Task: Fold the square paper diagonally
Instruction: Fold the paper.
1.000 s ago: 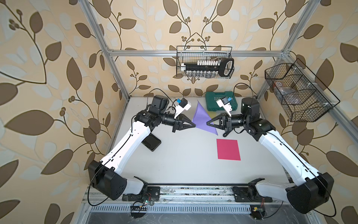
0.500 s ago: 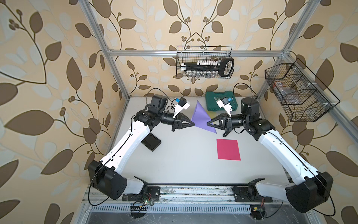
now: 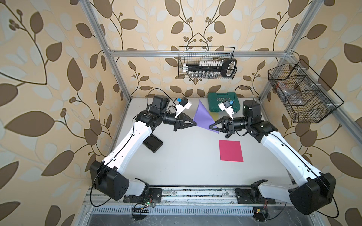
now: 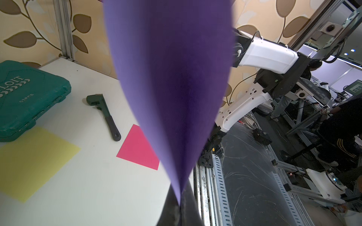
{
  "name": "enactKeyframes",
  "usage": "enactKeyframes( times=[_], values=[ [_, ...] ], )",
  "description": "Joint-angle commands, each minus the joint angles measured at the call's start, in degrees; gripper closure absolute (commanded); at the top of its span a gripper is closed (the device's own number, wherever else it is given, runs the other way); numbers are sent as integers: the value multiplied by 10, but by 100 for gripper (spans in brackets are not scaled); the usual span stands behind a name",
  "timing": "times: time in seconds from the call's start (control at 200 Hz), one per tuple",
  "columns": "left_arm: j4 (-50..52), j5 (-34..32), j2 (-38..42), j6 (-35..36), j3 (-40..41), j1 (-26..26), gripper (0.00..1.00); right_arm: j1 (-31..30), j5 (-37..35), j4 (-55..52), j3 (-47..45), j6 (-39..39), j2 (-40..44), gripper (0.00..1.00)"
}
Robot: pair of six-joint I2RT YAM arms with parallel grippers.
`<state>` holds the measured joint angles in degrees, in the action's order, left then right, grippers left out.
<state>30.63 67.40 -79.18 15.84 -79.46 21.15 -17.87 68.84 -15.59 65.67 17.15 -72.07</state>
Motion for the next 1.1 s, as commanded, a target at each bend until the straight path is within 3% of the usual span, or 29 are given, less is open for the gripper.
enactKeyframes(
  times=[0.0, 0.065, 0.1, 0.13, 0.175, 0.205, 0.34, 0.37, 0.4, 0.415, 0.445, 0.595, 0.715, 1.095],
  values=[
    [-16, 13, 3, -6, -2, -9, 100, 1, 15, -20, -10, -17, 7, 100],
    [-16, 14, 3, -7, -2, -10, 100, 1, 18, -25, -12, -19, 9, 100],
    [-16, 14, 3, -6, -2, -10, 100, 1, 16, -25, -15, -21, 11, 82],
    [-16, 14, 3, -7, -2, -11, 100, 1, 15, -26, -17, -21, 13, 77],
    [-16, 14, 4, -6, -2, -12, 100, 1, 15, -26, -19, -21, 15, 81],
    [-16, 14, 4, -6, -1, -12, 100, 1, 15, -27, -20, -22, 15, 100],
    [-16, 15, 6, -6, -1, -14, 100, 1, 24, -34, -21, -26, 17, 100],
    [-17, 15, 6, -5, 0, -14, 100, 1, 19, -35, -21, -26, 18, 76],
    [-17, 17, 5, -5, 1, -14, 100, 1, 18, -36, -23, -27, 21, 69],
    [-17, 17, 6, -5, 1, -14, 100, 1, 18, -35, -23, -26, 22, 72],
    [-15, 19, 6, -4, 1, -14, 100, 1, 17, -35, -24, -27, 23, 100],
    [-14, 32, 5, 0, 2, -15, 100, 1, 21, -46, -20, -34, 21, 100],
    [-12, 48, 4, 3, 4, -15, 100, 1, 11, -17, -18, -13, 20, 70],
    [21, 88, -14, 24, -2, -3, 100, -2, -18, 81, 22, 56, -24, 68]
  ],
)
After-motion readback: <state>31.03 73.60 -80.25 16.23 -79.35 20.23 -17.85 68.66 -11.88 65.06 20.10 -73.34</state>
